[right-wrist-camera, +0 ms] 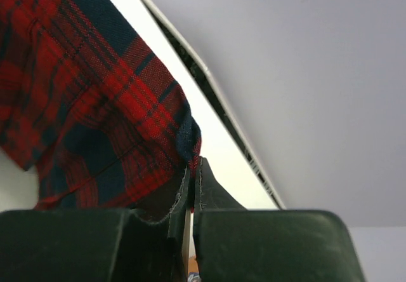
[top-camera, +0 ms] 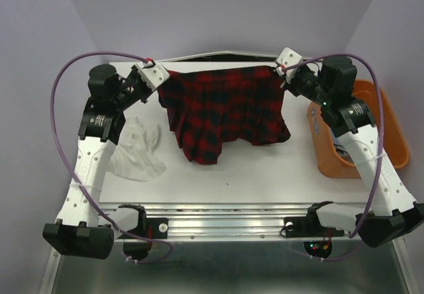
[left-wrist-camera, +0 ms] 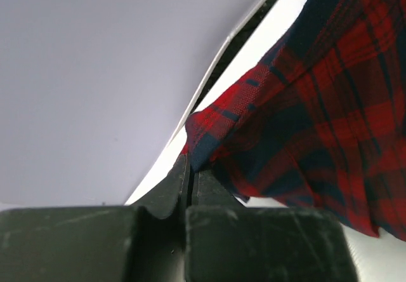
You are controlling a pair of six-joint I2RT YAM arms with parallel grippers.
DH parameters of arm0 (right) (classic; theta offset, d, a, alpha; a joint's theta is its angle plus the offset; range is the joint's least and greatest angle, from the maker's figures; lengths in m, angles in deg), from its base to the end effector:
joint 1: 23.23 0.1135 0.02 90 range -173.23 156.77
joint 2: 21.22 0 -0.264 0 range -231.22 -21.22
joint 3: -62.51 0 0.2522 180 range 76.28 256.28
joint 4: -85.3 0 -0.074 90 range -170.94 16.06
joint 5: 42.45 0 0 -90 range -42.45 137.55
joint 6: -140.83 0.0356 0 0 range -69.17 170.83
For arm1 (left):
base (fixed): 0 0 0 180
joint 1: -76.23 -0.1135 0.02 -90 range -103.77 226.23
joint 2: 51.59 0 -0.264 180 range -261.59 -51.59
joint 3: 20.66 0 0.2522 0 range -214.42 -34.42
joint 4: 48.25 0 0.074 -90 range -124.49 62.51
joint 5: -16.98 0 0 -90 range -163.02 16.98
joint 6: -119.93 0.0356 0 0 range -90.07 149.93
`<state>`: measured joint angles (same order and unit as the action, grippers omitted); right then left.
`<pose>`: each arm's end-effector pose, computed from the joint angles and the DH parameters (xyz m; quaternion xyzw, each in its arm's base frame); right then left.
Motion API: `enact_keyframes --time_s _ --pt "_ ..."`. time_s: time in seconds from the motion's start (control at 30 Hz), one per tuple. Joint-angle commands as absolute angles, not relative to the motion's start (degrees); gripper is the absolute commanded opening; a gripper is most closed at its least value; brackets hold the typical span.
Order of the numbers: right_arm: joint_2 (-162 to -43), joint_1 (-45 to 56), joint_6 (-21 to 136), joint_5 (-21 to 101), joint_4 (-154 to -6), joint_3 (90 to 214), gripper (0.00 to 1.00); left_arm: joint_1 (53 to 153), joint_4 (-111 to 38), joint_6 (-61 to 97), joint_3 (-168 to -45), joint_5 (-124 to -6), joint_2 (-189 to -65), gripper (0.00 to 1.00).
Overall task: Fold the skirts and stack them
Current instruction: Flatten the skirt out
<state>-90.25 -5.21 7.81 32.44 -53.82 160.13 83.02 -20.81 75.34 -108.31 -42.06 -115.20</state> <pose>0.2376 0.0870 0.4576 -0.4631 0.6231 -0.0346 0.6293 0.2335 -0.0462 0.4465 0.4729 0.5493 0.0352 0.6880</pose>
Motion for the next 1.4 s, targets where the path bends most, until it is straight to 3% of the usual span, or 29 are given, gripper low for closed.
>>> enact_keyframes --time_s 0.0,0.23,0.4,0.47,0.53,0.63,0.73,0.87,0.93,1.1,1.2,1.27,1.37 --pt "-89.60 -7.41 6.02 40.95 -60.54 164.69 0.01 81.59 -19.81 68.69 -113.52 -44.81 -115.22 0.00" --pt "-94.24 -9.25 1.98 42.45 -63.17 165.93 0.01 81.68 -19.98 66.40 -116.86 -46.03 -118.90 0.00" --pt "-105.11 -13.30 5.55 39.66 -68.80 167.92 0.01 81.94 -22.61 63.16 -121.25 -49.45 -130.82 0.00" --pt "-112.58 -13.30 4.17 36.50 -65.58 171.88 0.01 83.69 -17.92 62.97 -129.89 -51.56 -139.24 0.00" --pt "-114.55 -14.00 15.29 37.35 -69.05 177.51 0.01 84.41 -15.85 61.41 -140.71 -52.36 -142.98 0.00" --pt "-118.76 -14.10 23.26 25.42 -57.43 186.12 0.01 84.84 -18.66 57.53 -141.30 -49.03 -142.29 0.00" --pt "-118.17 -9.20 30.39 12.17 -49.26 183.16 0.01 89.56 -18.05 56.56 -134.82 -42.17 -139.93 0.00" --pt "-109.13 -5.48 47.81 -1.55 -62.45 165.42 0.01 93.11 -24.81 50.86 -122.07 -39.81 -134.30 0.00" --pt "-106.48 -4.95 50.66 2.78 -67.91 165.74 0.01 92.93 -25.96 46.55 -119.16 -36.46 -132.63 0.00" --pt "-109.10 -22.68 52.57 25.68 -68.71 181.62 0.01 93.20 -24.29 43.03 -119.76 -32.50 -132.35 0.00" --pt "-107.54 -24.29 56.97 25.88 -74.58 177.99 0.01 93.20 -25.16 39.78 -121.08 -32.15 -134.37 0.00" --pt "-106.74 -20.36 59.19 17.87 -80.23 169.37 0.01 93.20 -26.39 37.58 -121.17 -31.36 -135.17 0.00" --pt "-108.32 -2.36 58.73 4.88 -72.69 167.78 0.01 93.20 -27.54 35.91 -121.78 -29.42 -136.05 0.00"
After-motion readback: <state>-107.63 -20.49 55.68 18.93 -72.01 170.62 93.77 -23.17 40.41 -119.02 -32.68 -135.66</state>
